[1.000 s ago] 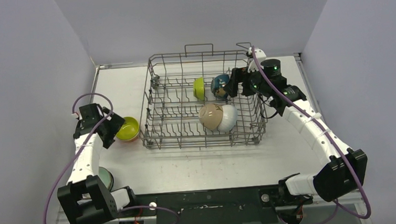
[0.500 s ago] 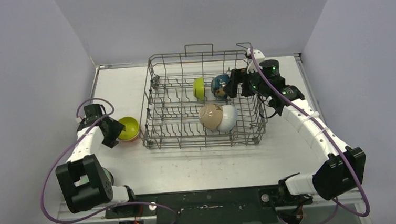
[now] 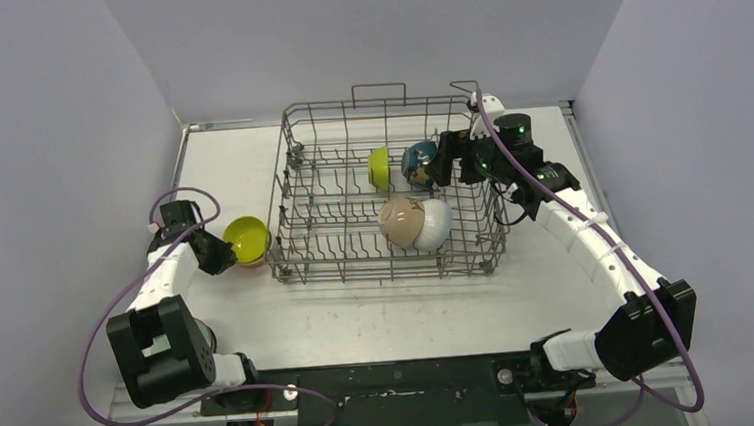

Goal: Load the bowls into the dish rack
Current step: Pick up the bowl from the center of the board.

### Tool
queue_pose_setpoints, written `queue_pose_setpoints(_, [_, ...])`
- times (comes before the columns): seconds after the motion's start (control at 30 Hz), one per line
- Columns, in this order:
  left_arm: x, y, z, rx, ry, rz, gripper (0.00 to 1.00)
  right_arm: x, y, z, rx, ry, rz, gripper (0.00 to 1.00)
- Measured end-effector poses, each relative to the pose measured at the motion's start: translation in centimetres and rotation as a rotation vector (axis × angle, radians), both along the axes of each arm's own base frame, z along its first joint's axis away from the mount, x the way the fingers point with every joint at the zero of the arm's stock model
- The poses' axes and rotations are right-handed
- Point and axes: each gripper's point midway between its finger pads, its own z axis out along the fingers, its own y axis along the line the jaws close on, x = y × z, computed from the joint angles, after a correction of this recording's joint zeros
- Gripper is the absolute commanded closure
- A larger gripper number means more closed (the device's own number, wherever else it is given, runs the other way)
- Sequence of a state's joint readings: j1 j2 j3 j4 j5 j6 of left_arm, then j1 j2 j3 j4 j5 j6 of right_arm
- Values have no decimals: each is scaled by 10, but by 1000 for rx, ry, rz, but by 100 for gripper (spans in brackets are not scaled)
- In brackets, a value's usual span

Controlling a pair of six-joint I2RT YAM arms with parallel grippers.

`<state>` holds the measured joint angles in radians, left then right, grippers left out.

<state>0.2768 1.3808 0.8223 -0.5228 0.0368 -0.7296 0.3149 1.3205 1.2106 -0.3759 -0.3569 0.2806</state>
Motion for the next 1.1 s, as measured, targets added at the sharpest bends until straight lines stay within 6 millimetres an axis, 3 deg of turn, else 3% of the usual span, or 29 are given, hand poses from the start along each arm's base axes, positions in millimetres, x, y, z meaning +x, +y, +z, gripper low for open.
queue_pose_setpoints(0.27, [-13, -4, 13, 13, -22, -30, 89, 0, 0, 0, 0, 0, 0, 10])
queue_pose_setpoints(0.57, [-15, -13, 23, -5, -52, -86, 100, 0, 0, 0, 0, 0, 0, 10])
queue_pose_setpoints(0.77, [-20, -13, 23, 0, -41, -102, 100, 0, 0, 0, 0, 0, 0, 10])
queue_pose_setpoints(1.1, [-18, -15, 62, -16, -188, -63, 100, -2, 3, 1, 11, 3, 14, 10])
